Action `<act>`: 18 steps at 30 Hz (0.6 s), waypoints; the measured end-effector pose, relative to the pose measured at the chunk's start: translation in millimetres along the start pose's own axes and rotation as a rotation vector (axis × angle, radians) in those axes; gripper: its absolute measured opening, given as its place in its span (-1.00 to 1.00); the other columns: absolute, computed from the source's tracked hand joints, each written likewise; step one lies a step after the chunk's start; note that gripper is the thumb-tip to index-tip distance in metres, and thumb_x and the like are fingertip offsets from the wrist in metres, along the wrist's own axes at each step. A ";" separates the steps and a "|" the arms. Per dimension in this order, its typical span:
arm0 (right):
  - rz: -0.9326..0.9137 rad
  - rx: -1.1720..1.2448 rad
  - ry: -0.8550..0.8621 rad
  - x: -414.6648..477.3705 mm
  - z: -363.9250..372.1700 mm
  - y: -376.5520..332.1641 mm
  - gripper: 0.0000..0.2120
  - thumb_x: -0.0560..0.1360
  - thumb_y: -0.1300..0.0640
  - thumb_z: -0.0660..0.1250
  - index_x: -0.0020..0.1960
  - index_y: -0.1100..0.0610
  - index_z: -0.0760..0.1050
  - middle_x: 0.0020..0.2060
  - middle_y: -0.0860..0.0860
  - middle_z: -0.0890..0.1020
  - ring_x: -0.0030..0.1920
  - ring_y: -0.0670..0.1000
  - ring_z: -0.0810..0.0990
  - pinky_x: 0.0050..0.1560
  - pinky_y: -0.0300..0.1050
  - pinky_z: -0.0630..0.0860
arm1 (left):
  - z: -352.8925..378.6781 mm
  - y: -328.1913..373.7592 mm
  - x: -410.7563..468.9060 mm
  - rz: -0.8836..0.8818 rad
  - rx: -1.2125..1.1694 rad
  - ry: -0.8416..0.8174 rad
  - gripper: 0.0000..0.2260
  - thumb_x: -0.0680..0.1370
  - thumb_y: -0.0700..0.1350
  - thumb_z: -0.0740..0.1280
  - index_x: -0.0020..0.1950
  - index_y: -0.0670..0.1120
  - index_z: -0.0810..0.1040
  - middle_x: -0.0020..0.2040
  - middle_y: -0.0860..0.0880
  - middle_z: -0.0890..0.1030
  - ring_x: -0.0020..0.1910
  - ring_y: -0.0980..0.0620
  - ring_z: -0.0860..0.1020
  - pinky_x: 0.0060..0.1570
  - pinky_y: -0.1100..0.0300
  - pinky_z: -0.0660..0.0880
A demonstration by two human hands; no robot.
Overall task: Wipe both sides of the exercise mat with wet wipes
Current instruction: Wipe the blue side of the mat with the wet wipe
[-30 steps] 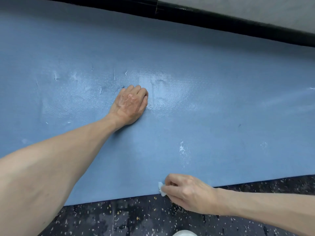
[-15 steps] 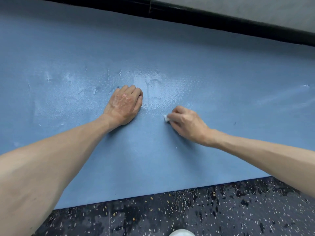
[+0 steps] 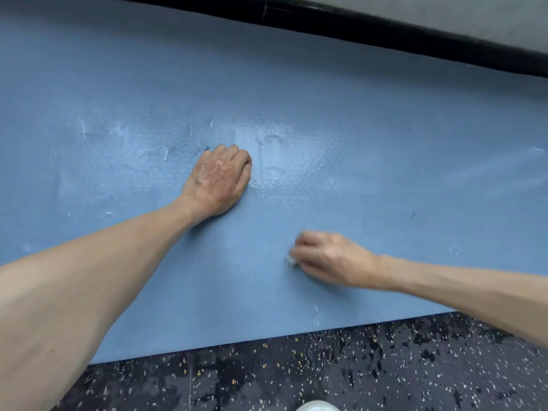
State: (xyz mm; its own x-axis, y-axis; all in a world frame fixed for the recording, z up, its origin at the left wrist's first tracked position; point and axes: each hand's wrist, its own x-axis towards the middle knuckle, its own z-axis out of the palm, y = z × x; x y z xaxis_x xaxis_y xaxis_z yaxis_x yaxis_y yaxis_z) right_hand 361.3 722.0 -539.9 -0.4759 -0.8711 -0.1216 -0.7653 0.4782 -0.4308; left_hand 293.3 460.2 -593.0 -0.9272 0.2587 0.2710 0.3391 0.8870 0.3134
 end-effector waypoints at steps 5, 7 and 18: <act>0.327 -0.090 0.326 63.7 -33.7 58.2 -0.66 0.49 0.08 0.12 -0.08 0.19 0.63 -0.17 0.16 0.56 -0.27 0.20 0.58 -0.25 0.01 0.56 | -1.0 -1.4 -0.7 -0.006 -0.010 -0.011 -0.71 0.60 -0.03 0.02 -0.06 -0.12 0.48 -0.18 -0.09 0.51 -0.22 -0.13 0.42 -0.19 0.01 0.31; 0.330 -0.115 0.316 60.9 -35.4 60.7 -0.67 0.50 0.08 0.12 -0.09 0.21 0.62 -0.19 0.16 0.54 -0.29 0.20 0.56 -0.28 0.01 0.55 | -1.3 -1.2 -0.5 -0.004 -0.011 -0.009 -0.71 0.60 -0.03 0.03 -0.07 -0.12 0.48 -0.18 -0.09 0.51 -0.23 -0.13 0.42 -0.19 0.02 0.31; -0.017 0.086 -0.120 -67.9 21.9 -23.0 -0.88 0.60 0.17 0.22 0.05 0.18 0.50 -0.05 0.05 0.53 -0.25 0.01 0.53 -0.33 -0.08 0.54 | 1.9 -1.4 6.5 -0.008 -0.041 -0.009 -0.70 0.58 -0.03 0.03 -0.11 -0.15 0.48 -0.21 -0.12 0.52 -0.22 -0.17 0.45 -0.21 0.00 0.33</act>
State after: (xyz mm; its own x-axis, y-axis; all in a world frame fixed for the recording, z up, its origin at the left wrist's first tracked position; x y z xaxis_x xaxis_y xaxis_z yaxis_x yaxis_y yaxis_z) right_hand 420.7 767.7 -541.4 -0.4041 -0.8884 -0.2176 -0.7304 0.4566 -0.5079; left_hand 286.5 461.3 -593.4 -0.9310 0.2556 0.2605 0.3382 0.8727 0.3521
